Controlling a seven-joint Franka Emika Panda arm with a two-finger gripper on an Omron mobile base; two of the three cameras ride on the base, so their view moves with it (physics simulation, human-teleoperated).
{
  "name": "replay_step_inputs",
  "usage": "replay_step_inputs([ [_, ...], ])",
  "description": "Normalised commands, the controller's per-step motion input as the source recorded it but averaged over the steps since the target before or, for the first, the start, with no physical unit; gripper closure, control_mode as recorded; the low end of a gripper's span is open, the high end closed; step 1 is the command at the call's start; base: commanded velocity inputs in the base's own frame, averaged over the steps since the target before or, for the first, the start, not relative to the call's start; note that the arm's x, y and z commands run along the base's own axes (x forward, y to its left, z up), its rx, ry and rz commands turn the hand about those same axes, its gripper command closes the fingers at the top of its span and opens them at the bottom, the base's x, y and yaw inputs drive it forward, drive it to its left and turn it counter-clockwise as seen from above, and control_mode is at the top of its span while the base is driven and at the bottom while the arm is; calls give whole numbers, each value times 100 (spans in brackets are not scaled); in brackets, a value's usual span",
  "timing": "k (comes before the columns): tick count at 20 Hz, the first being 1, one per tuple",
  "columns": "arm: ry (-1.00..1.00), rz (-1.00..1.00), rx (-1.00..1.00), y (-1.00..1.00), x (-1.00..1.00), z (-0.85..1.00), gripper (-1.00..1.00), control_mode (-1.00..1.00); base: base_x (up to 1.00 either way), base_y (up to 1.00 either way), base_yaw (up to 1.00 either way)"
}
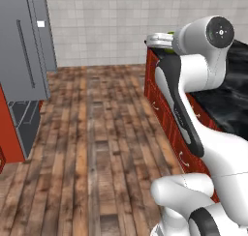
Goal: Take the cheese, fish, and lime from the fridge and place them on the plate on the dining counter to create an appetizer plate.
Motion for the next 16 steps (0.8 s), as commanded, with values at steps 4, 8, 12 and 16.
replay_step_inputs([
  [4,0,0,0,0,0,0,100,100,-100,39,-13],
  [8,0,0,0,0,0,0,100,100,-100,34,-11],
  [12,0,0,0,0,0,0,100,100,-100,23,-11],
  [16,0,0,0,0,0,0,100,100,-100,7,-13],
])
